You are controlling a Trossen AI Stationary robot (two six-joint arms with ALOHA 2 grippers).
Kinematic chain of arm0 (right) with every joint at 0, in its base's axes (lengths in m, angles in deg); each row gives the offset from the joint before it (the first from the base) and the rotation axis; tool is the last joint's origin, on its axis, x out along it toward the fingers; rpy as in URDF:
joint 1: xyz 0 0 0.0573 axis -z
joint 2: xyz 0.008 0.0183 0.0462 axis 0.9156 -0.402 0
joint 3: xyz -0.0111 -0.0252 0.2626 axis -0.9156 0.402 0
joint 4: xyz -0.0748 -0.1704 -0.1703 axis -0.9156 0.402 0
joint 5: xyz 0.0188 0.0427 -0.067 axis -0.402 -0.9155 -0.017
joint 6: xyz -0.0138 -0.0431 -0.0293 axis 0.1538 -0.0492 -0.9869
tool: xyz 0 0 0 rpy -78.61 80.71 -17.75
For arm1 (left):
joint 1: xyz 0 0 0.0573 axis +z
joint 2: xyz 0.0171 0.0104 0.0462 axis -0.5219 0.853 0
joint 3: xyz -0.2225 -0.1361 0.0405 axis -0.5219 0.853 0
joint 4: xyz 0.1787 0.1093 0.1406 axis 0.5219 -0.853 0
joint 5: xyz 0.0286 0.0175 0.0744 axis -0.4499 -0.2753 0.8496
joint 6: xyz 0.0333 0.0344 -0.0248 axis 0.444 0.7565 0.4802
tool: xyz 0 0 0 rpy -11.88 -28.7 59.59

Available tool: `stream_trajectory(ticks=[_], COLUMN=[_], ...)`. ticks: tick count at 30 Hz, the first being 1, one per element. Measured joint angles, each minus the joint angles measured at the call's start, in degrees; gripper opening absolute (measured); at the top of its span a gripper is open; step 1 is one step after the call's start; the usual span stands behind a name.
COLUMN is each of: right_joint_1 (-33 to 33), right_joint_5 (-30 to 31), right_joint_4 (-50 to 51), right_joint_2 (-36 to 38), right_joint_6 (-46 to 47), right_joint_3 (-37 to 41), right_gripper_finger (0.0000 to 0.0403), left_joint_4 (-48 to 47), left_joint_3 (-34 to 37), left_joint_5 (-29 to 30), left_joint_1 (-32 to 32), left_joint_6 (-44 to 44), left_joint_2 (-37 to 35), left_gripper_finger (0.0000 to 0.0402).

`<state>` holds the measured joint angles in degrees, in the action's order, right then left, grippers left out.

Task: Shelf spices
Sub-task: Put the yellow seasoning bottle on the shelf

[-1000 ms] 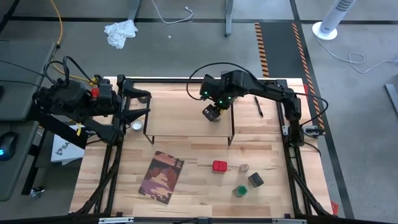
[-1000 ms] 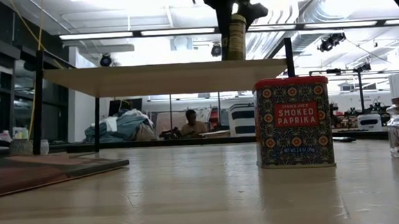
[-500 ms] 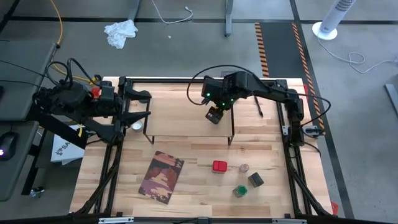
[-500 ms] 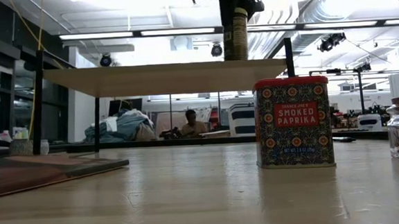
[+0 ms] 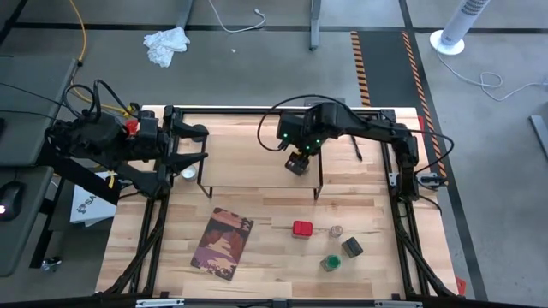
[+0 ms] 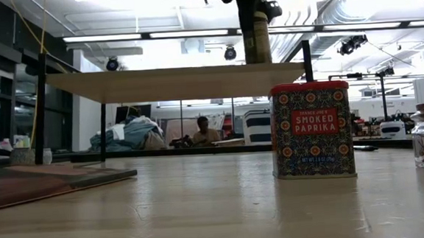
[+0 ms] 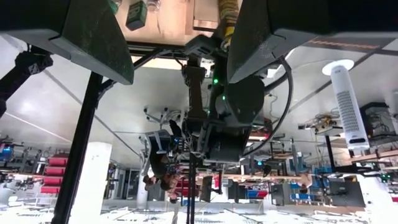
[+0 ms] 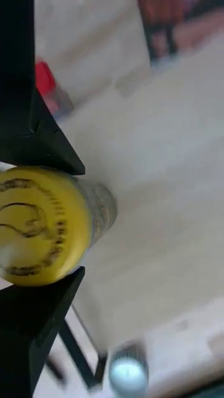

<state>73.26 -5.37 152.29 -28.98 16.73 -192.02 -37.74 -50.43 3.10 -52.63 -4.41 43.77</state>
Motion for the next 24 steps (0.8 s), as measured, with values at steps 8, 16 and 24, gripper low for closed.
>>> stream_trajectory(ticks=[8,16,24], right_joint_1=[0.2,0.2,0.2], right_joint_5=[-1.3,1.0,3.7], right_joint_4=[0.0,0.0,0.0], right_joint_2=[0.0,0.9,4.3], right_joint_6=[-3.5,-1.5,0.7], right_joint_3=[1.1,1.1,1.1], right_gripper_finger=[0.0245,0.0245,0.0245], left_joint_4=[-1.1,-3.0,-2.9], left_joint_3=[0.0,0.0,0.0], left_joint_5=[0.0,0.0,0.1], left_joint_1=[0.0,0.0,0.0], left_joint_6=[-0.5,-1.9,-1.9], left_joint_2=[0.0,0.0,0.0], left_gripper_finger=[0.0257,0.0257,0.0257])
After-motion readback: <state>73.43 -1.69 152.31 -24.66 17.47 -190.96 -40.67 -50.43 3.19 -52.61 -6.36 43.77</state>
